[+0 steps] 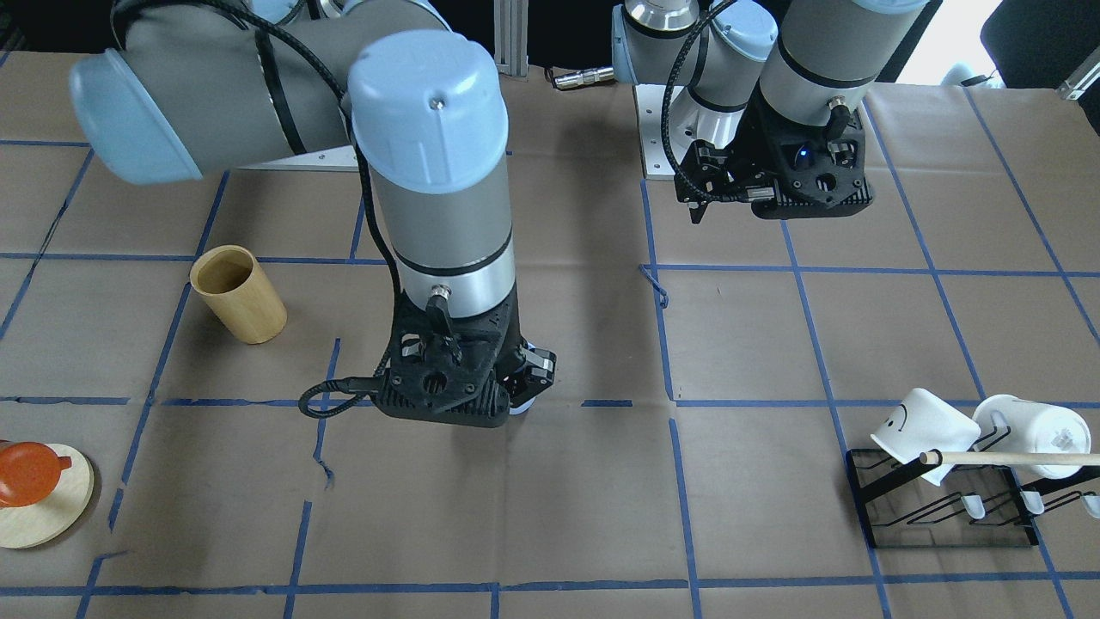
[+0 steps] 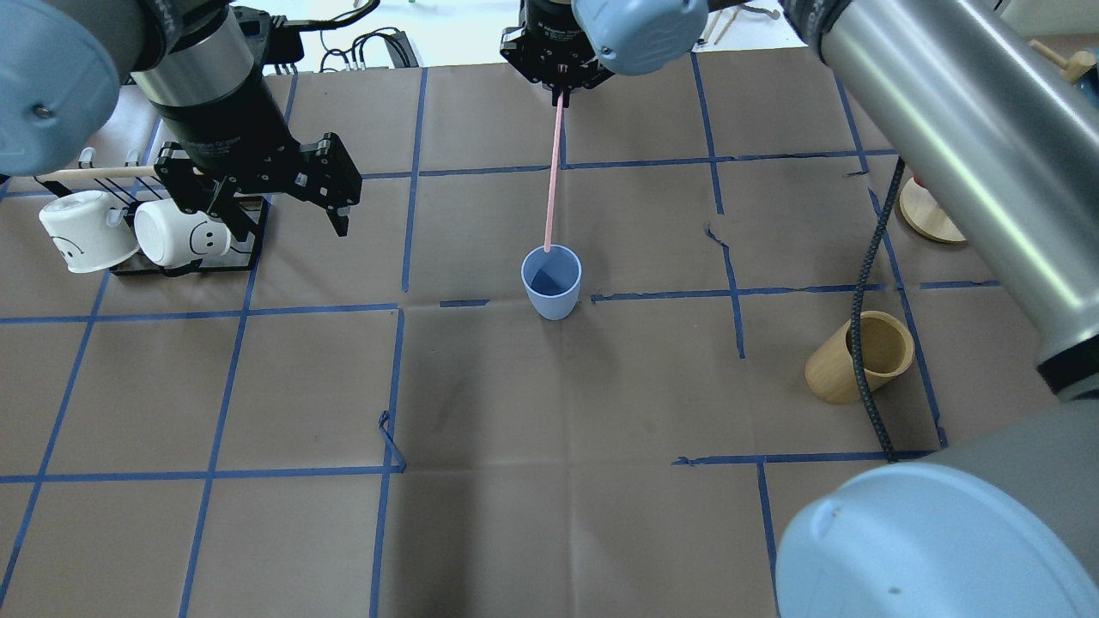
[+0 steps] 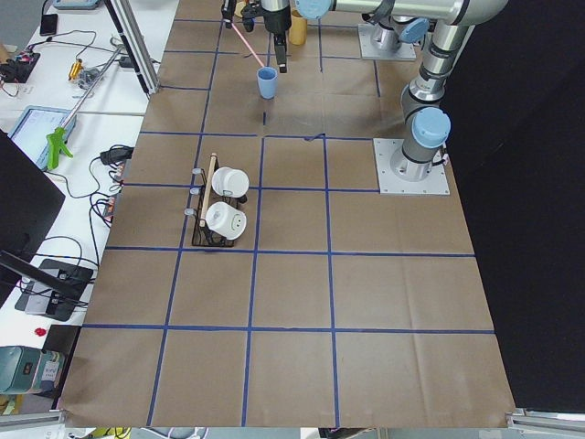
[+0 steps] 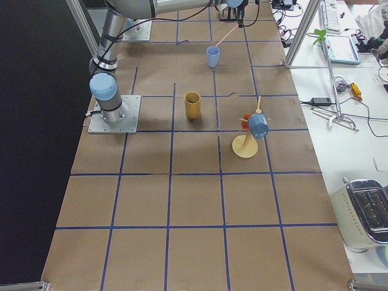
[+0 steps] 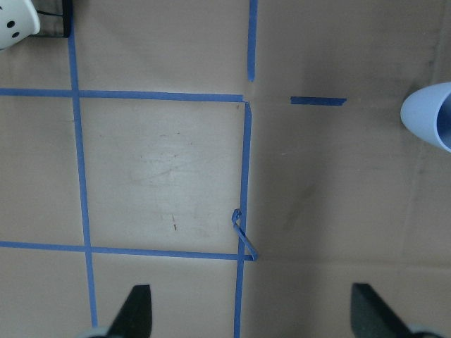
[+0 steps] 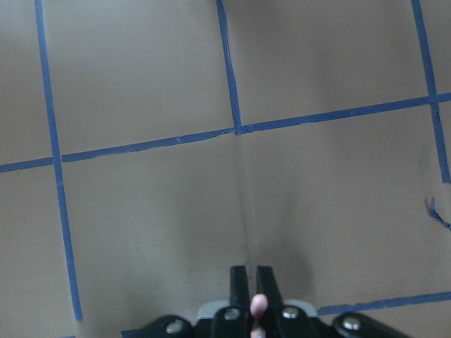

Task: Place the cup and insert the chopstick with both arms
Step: 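Carry the pink chopstick with the right gripper above the blue cup, then lower the pink chopstick into the blue cup with the right gripper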

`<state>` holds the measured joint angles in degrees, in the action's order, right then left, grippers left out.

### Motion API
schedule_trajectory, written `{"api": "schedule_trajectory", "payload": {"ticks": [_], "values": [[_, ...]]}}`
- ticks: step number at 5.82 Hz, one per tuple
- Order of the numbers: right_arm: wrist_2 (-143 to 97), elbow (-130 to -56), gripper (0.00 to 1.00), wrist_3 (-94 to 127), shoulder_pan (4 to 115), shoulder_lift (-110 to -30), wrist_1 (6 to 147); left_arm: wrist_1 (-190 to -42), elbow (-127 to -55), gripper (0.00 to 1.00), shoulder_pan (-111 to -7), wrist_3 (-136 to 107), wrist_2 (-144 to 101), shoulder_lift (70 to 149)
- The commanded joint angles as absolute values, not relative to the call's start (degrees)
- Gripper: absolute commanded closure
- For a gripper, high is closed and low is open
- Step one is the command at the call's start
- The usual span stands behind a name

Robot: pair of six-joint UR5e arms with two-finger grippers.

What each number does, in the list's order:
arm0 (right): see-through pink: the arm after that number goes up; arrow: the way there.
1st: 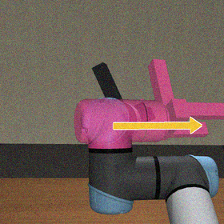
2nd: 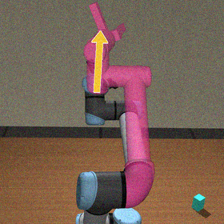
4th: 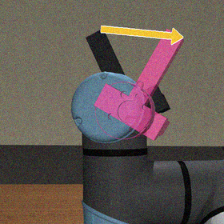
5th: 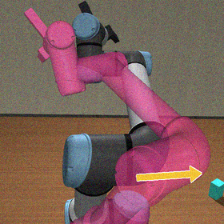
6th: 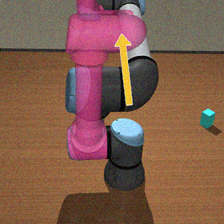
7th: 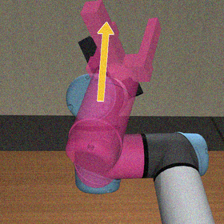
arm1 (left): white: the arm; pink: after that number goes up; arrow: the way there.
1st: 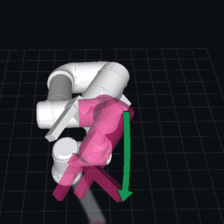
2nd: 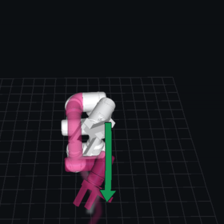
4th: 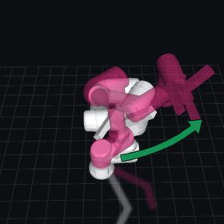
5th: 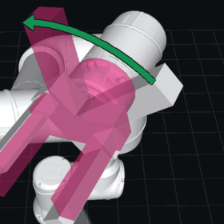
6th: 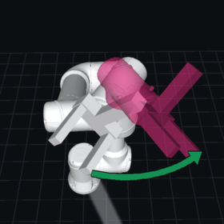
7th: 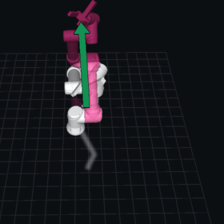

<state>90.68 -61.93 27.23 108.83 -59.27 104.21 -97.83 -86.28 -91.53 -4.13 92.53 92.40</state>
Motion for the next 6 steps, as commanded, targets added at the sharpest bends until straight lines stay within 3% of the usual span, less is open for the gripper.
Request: {"api": "schedule_trajectory", "payload": {"ticks": [1,3,4,5,6], "values": [[91.06,-64.4,0.91,27.42,109.07,-58.18,105.56,-97.74,-86.4,0.01,-91.67,-4.22,92.55,92.46],[90.88,-67.84,0.9,27.07,109.51,-58.18,107.22,-97.73,-86.48,0.01,-91.67,-4.22,92.55,92.37],[90.79,-67.94,0.6,26.9,109.51,-58.1,107.14,-97.73,-86.4,0.01,-91.67,-4.13,92.55,92.29],[90.79,-67.94,0.01,26.63,109.51,-58.1,106.79,-97.73,-86.4,0.01,-91.67,-4.22,92.55,92.37],[90.88,-67.77,0.0,26.54,109.42,-58.53,106.44,-97.73,-86.4,0.01,-91.67,-4.22,92.55,92.37]]}}
